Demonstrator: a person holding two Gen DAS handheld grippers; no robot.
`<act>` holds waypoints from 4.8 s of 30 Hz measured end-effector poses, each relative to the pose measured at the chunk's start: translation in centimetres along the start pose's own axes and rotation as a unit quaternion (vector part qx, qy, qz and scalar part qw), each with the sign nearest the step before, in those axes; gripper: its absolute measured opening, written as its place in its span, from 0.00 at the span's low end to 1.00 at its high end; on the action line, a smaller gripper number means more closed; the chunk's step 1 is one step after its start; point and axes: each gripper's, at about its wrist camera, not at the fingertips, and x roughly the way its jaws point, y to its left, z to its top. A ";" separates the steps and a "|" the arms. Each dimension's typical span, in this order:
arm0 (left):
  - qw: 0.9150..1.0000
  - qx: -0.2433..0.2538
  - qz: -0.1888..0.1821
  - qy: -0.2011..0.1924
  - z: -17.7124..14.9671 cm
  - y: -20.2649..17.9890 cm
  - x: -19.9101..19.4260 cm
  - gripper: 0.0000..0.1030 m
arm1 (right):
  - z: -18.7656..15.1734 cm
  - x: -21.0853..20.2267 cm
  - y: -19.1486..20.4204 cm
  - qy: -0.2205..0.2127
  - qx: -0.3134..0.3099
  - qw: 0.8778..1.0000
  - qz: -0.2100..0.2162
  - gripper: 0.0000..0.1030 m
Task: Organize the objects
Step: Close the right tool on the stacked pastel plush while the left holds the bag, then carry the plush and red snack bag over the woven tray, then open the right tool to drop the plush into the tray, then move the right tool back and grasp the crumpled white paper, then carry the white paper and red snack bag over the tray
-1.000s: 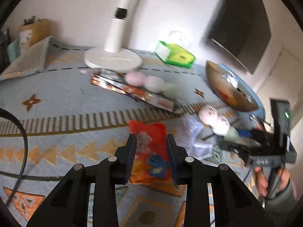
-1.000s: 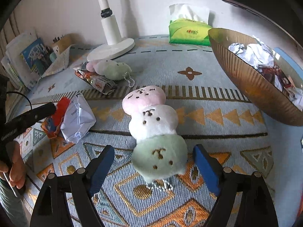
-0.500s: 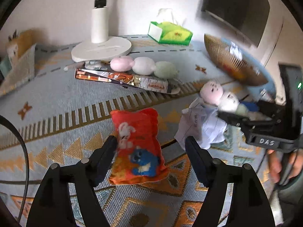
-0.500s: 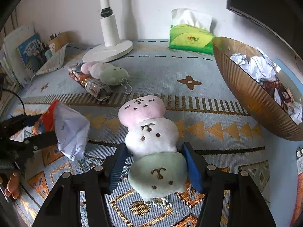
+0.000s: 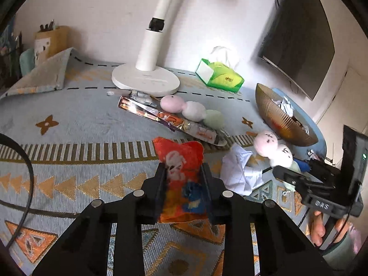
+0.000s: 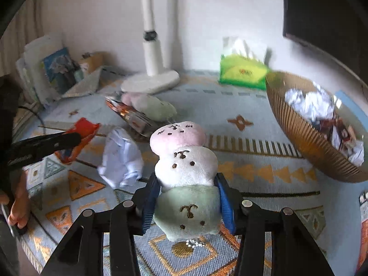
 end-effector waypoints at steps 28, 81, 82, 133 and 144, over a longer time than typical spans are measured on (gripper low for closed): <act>0.997 -0.070 0.034 -0.002 0.0 2.6 0.3 0.25 | -0.4 -1.6 0.1 -0.035 -0.007 0.999 0.009 0.47; 0.999 0.001 0.044 -0.030 7.3 -4.4 -6.4 1.00 | 3.9 -12.5 -10.3 -0.123 0.129 0.984 0.030 1.00; 0.998 -0.019 0.050 -0.020 5.9 -2.7 -6.6 1.00 | 3.7 -11.6 -9.0 -0.116 0.123 0.985 0.043 1.00; 0.983 0.084 0.139 0.084 -1.0 -3.3 2.4 0.37 | 2.2 3.4 6.2 0.007 0.046 0.998 0.050 0.52; 0.997 -0.008 0.081 0.004 -0.8 -0.2 -1.1 0.27 | 1.7 1.0 5.9 -0.049 0.044 0.996 0.063 0.52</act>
